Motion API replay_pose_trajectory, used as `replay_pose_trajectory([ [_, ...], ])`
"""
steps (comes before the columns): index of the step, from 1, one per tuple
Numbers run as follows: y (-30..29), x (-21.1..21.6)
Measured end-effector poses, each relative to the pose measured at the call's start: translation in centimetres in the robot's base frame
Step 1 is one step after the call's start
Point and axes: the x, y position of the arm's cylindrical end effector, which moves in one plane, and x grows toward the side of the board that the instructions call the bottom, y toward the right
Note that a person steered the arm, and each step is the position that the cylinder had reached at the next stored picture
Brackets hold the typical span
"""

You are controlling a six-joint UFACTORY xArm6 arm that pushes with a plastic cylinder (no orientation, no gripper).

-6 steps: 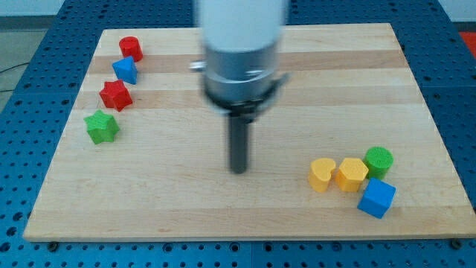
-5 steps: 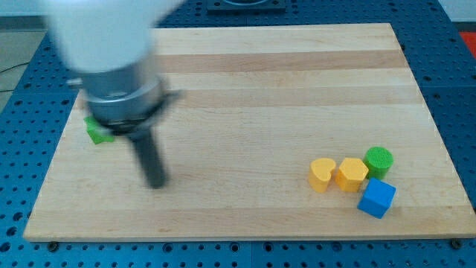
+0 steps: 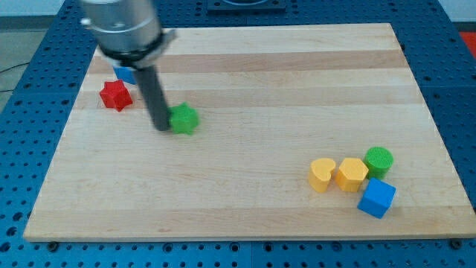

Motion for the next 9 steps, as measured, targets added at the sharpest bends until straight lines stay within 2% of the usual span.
replay_pose_trajectory([
  [1, 2.1, -2.8],
  [2, 9.7, -1.8],
  [4, 17.6, 5.2],
  [5, 15.1, 4.7],
  [6, 9.2, 4.5],
  [7, -3.2, 3.8],
  [8, -14.8, 1.6],
  [9, -16.8, -5.1],
])
